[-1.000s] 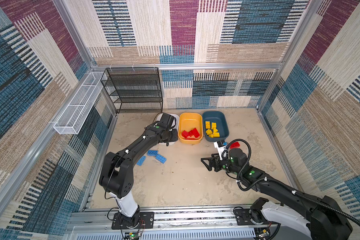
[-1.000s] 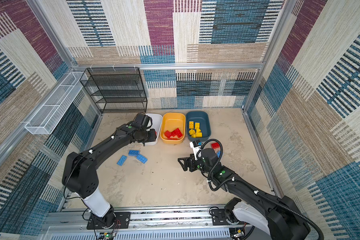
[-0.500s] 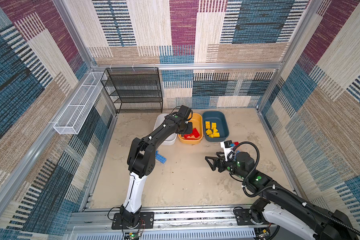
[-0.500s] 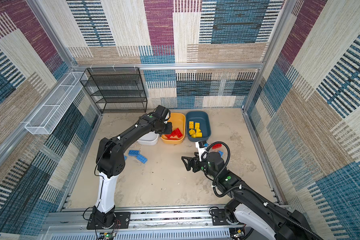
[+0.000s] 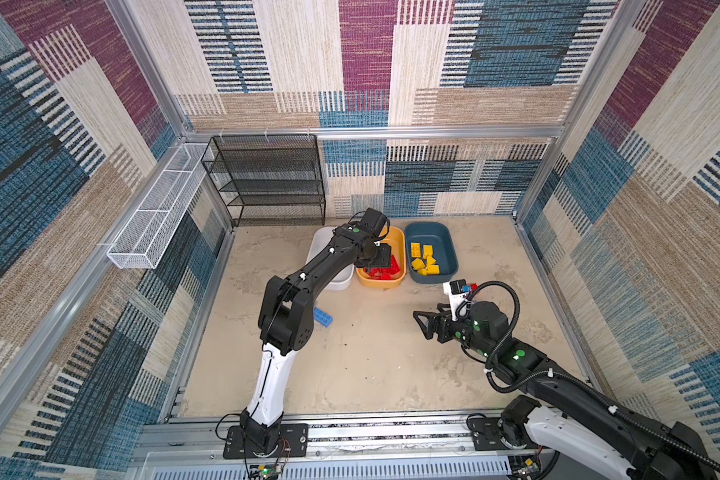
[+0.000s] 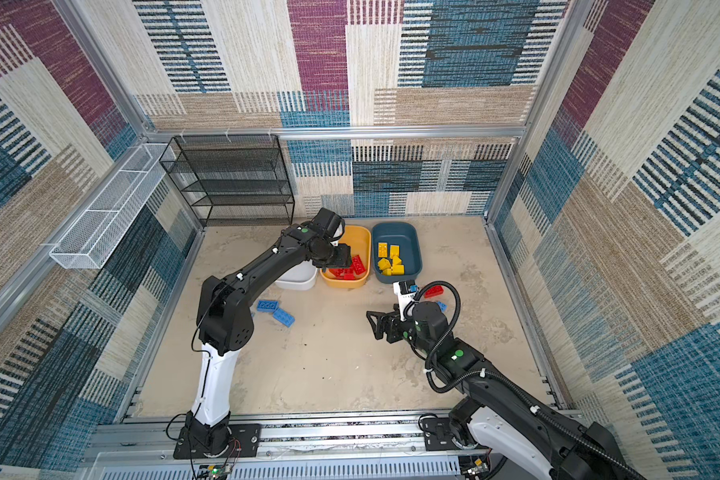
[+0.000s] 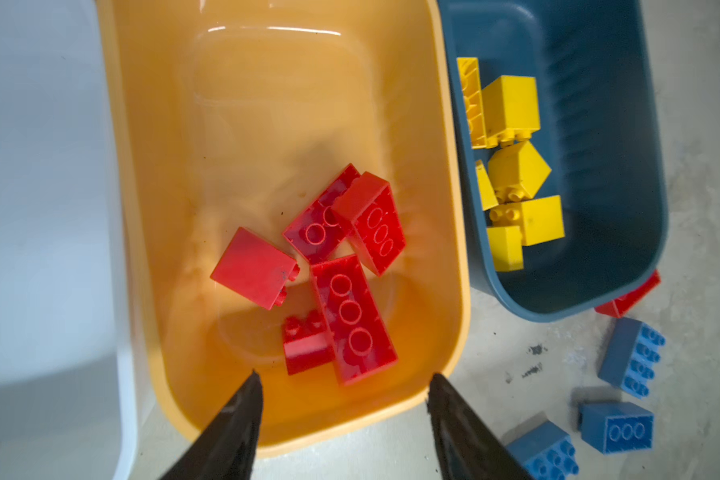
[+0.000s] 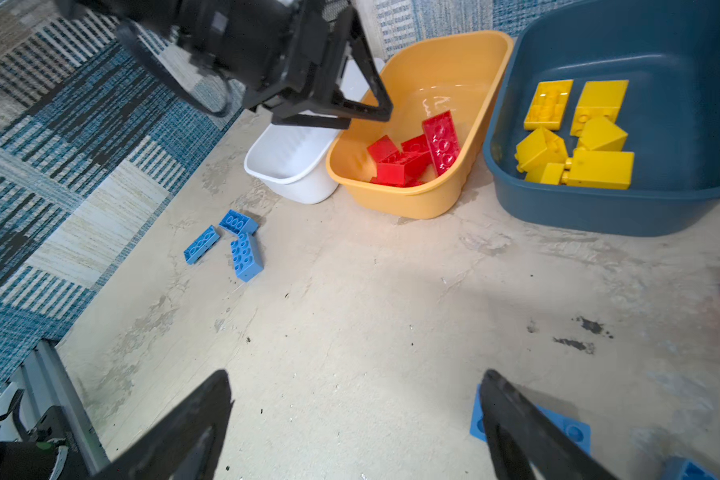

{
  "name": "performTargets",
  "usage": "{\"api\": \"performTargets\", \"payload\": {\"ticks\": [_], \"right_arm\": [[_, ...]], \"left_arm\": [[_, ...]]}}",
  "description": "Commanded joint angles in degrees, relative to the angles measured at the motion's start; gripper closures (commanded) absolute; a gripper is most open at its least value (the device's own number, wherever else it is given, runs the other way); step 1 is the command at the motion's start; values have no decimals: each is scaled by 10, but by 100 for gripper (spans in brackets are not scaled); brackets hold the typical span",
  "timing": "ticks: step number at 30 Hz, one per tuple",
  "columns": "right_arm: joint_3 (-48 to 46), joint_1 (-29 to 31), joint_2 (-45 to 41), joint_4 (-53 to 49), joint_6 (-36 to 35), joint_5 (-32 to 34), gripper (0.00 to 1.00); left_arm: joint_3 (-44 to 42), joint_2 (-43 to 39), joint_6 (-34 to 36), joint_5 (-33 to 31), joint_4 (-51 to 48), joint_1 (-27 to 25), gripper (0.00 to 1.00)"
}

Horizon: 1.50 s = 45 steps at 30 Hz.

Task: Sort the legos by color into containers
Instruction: 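Carry the red brick into the yellow tub and open the left gripper, then withdraw the left gripper while the right gripper grasps a red brick beside the teal tub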

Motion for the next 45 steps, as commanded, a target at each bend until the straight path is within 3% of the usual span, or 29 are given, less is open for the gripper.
{"api": "performTargets", "payload": {"ticks": [1,13,20,29,40,45], "right_arm": [[24,-1,4,-47,15,67,7],[58,-135,34,-89,28,61,3],[84,-193,105,-64,27,77,1],[109,-284,241,7,39,71,3],[166,-336,374,1,15,90,21],[196,-336,421,-17,-18,83,8]], "left_arm": [[-54,-58,5,-6,23,-4,32],[-400,-376,-30,9,163,-27,31],[-546,-535,-38,24,168,-37,31],[-634,-708,-36,17,129,-38,30],[-682,-758,-34,26,117,-37,30],[-678,-753,-31,30,119,-37,30]]}}
